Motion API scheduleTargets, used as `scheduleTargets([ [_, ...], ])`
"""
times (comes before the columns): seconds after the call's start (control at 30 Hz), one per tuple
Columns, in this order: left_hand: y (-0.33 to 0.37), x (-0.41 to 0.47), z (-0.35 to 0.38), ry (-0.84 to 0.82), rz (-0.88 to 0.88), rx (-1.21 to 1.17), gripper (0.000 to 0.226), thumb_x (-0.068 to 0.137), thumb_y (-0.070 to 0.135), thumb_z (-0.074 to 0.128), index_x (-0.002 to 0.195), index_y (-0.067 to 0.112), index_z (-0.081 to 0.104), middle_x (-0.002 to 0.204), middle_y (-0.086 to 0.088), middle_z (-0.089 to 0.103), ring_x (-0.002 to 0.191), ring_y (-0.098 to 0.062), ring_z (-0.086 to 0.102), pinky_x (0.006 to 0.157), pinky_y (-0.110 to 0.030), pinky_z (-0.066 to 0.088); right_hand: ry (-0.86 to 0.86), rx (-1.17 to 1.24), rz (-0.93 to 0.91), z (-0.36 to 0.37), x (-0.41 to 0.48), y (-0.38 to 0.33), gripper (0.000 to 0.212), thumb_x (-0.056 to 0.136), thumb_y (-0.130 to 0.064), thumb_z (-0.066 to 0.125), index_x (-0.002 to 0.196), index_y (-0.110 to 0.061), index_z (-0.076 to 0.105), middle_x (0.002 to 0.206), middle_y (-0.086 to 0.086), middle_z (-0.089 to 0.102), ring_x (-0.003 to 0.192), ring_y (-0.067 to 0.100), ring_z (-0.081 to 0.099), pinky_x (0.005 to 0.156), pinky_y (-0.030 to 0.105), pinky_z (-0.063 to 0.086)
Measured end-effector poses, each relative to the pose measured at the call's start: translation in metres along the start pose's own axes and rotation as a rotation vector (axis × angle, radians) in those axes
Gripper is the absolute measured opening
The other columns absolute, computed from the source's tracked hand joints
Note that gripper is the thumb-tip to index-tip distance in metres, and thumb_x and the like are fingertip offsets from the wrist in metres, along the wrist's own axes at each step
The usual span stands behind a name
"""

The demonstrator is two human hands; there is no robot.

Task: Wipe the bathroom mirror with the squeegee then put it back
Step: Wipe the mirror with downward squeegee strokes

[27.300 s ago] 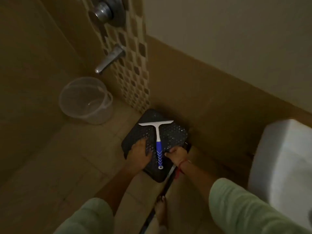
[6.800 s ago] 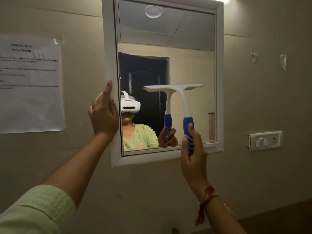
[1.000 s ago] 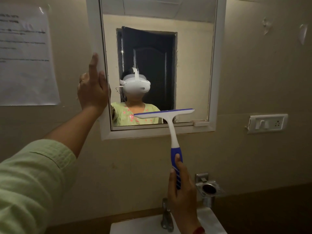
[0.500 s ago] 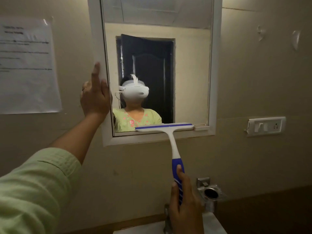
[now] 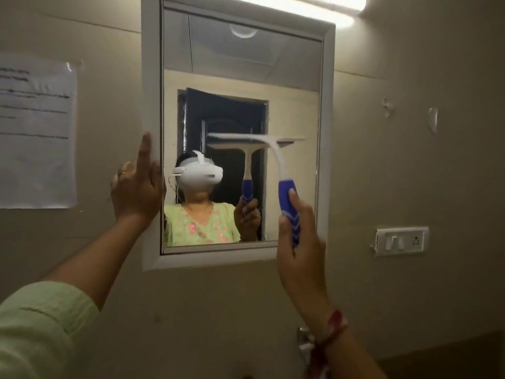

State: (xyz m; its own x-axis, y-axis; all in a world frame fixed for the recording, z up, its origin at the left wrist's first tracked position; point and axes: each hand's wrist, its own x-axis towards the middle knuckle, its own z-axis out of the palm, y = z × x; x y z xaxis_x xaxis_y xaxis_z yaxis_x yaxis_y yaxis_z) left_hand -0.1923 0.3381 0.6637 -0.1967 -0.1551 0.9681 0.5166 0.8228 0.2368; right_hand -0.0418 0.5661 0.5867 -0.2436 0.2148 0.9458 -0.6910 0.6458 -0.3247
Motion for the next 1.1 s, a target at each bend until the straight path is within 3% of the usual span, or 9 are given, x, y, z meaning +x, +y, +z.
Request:
scheduleTargets([
  [0.13, 0.003, 0.001, -0.001, 0.014, 0.005, 0.022, 0.051, 0.095, 0.033, 0.028, 0.145, 0.026, 0.021, 0.083, -0.028, 0.057, 0.081, -0.043, 0.054, 0.076, -0.054, 0.042, 0.104, -0.026, -0.136, 0.01, 0.074, 0.004, 0.035, 0.096, -0.02, 0.042, 0.131, -0.023, 0.036, 0.075, -0.021, 0.047, 0.064, -0.008, 0.055, 0.052, 0.002, 0.041],
  [0.2, 0.003, 0.001, -0.001, 0.021, 0.007, 0.024, 0.051, 0.094, 0.032, 0.029, 0.145, 0.026, 0.023, 0.083, -0.027, 0.057, 0.08, -0.043, 0.054, 0.076, -0.054, 0.042, 0.147, -0.034, -0.158, 0.014, 0.108, 0.004, 0.036, 0.095, -0.016, 0.044, 0.131, -0.017, 0.038, 0.081, -0.027, 0.046, 0.07, -0.014, 0.055, 0.055, -0.001, 0.04],
  [0.27, 0.002, 0.001, -0.001, 0.025, 0.013, 0.019, 0.051, 0.094, 0.033, 0.028, 0.145, 0.027, 0.024, 0.083, -0.026, 0.058, 0.08, -0.042, 0.054, 0.076, -0.054, 0.042, 0.183, -0.065, -0.177, 0.018, 0.137, 0.004, 0.037, 0.094, -0.015, 0.047, 0.13, -0.013, 0.04, 0.091, -0.022, 0.047, 0.073, -0.02, 0.053, 0.056, -0.004, 0.038],
  [0.4, 0.002, 0.001, 0.0, 0.026, 0.004, 0.006, 0.05, 0.095, 0.032, 0.029, 0.144, 0.028, 0.023, 0.086, -0.026, 0.059, 0.082, -0.042, 0.055, 0.077, -0.053, 0.042, 0.207, -0.129, -0.199, 0.019, 0.175, 0.008, 0.034, 0.095, -0.016, 0.047, 0.128, -0.011, 0.042, 0.1, 0.0, 0.059, 0.06, -0.009, 0.053, 0.056, -0.004, 0.038],
  [0.5, 0.003, 0.001, -0.001, 0.02, 0.015, 0.006, 0.05, 0.095, 0.032, 0.029, 0.145, 0.027, 0.023, 0.083, -0.026, 0.058, 0.081, -0.042, 0.055, 0.076, -0.053, 0.042, 0.235, -0.181, -0.215, 0.018, 0.194, 0.012, 0.034, 0.095, -0.018, 0.047, 0.128, -0.011, 0.042, 0.111, 0.007, 0.062, 0.068, -0.003, 0.053, 0.057, -0.004, 0.037],
  [0.67, 0.004, 0.001, -0.003, 0.028, 0.033, -0.003, 0.05, 0.095, 0.03, 0.03, 0.144, 0.025, 0.024, 0.081, -0.028, 0.058, 0.078, -0.043, 0.055, 0.071, -0.052, 0.043, 0.256, -0.175, -0.202, 0.019, 0.211, 0.013, 0.034, 0.094, -0.018, 0.048, 0.126, -0.009, 0.043, 0.114, 0.008, 0.062, 0.074, -0.003, 0.051, 0.061, -0.008, 0.034],
  [0.77, 0.004, 0.001, -0.002, 0.03, 0.041, 0.002, 0.049, 0.096, 0.029, 0.03, 0.145, 0.025, 0.024, 0.081, -0.027, 0.058, 0.077, -0.042, 0.055, 0.071, -0.052, 0.043, 0.266, -0.124, -0.195, 0.023, 0.207, 0.015, 0.033, 0.094, -0.015, 0.049, 0.126, -0.008, 0.045, 0.107, 0.0, 0.061, 0.067, -0.012, 0.052, 0.06, -0.007, 0.035],
  [0.9, 0.004, 0.0, -0.001, 0.042, 0.043, 0.001, 0.049, 0.096, 0.027, 0.03, 0.144, 0.025, 0.025, 0.08, -0.027, 0.058, 0.077, -0.042, 0.055, 0.071, -0.052, 0.043, 0.266, -0.085, -0.166, 0.024, 0.179, 0.031, 0.035, 0.094, -0.015, 0.048, 0.128, -0.011, 0.044, 0.098, -0.012, 0.049, 0.075, -0.027, 0.049, 0.058, -0.006, 0.036],
  [1.1, 0.005, 0.0, -0.001, 0.048, 0.04, 0.006, 0.048, 0.096, 0.028, 0.03, 0.144, 0.023, 0.026, 0.08, -0.027, 0.059, 0.078, -0.043, 0.055, 0.071, -0.052, 0.044, 0.26, -0.085, -0.172, 0.021, 0.154, 0.041, 0.036, 0.094, -0.016, 0.048, 0.13, -0.012, 0.043, 0.097, -0.013, 0.049, 0.08, -0.025, 0.05, 0.06, -0.006, 0.034],
])
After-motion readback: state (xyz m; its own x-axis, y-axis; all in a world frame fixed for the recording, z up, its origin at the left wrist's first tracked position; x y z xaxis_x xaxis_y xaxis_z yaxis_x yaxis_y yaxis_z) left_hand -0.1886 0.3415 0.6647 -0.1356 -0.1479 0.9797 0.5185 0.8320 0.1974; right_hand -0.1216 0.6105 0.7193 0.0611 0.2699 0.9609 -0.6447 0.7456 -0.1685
